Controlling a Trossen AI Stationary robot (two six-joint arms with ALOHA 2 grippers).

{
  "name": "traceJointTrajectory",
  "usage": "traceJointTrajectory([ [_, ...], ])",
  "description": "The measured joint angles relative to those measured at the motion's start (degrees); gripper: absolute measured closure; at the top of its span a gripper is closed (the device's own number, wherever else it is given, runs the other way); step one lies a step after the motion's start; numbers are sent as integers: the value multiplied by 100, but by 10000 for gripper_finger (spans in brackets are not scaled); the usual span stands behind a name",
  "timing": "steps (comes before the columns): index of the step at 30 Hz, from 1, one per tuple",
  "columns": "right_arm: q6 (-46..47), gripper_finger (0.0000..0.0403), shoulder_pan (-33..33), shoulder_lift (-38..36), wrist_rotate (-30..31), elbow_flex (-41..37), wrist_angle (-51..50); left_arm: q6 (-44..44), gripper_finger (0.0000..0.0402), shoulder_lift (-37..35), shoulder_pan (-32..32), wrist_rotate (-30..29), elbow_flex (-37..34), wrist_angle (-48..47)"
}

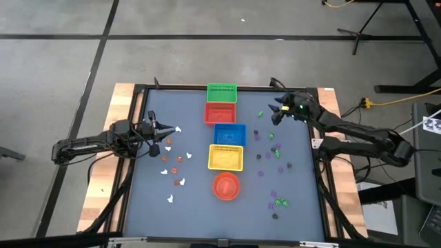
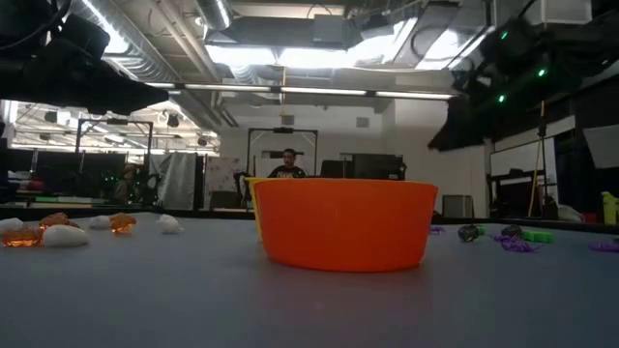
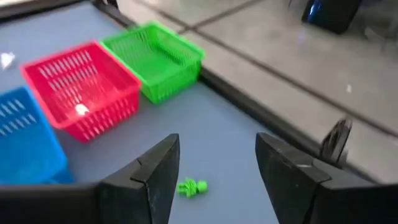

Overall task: Sort Halloween decoration
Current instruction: Put the green skeleton toy into the green bin

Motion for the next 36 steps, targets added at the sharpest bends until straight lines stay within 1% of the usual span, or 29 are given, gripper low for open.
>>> traceJointTrajectory([
  [4,191,191,-377,707,-264,0,299,0,337,0,1,-1,-2,0],
  [8,435,191,-428,1399,-384,0,978,0,337,0,0,-2,-2,0],
  [10,307,191,-421,1691,-587,0,1357,0,337,0,0,-2,-2,0],
  [14,-179,191,-423,2170,-1240,0,1918,0,337,0,0,-2,-1,0],
  [16,-471,191,-423,2355,-1367,0,2054,0,337,0,0,-2,-2,0],
  [25,-1620,191,-423,3062,-1387,217,2048,-7,337,0,1,-4,0,0],
  [30,-2113,191,-423,3296,-1389,353,2021,-7,337,0,0,-4,-2,0],
  [36,-2266,191,-423,3370,-1618,472,1703,-9,337,0,1,-4,-1,0],
])
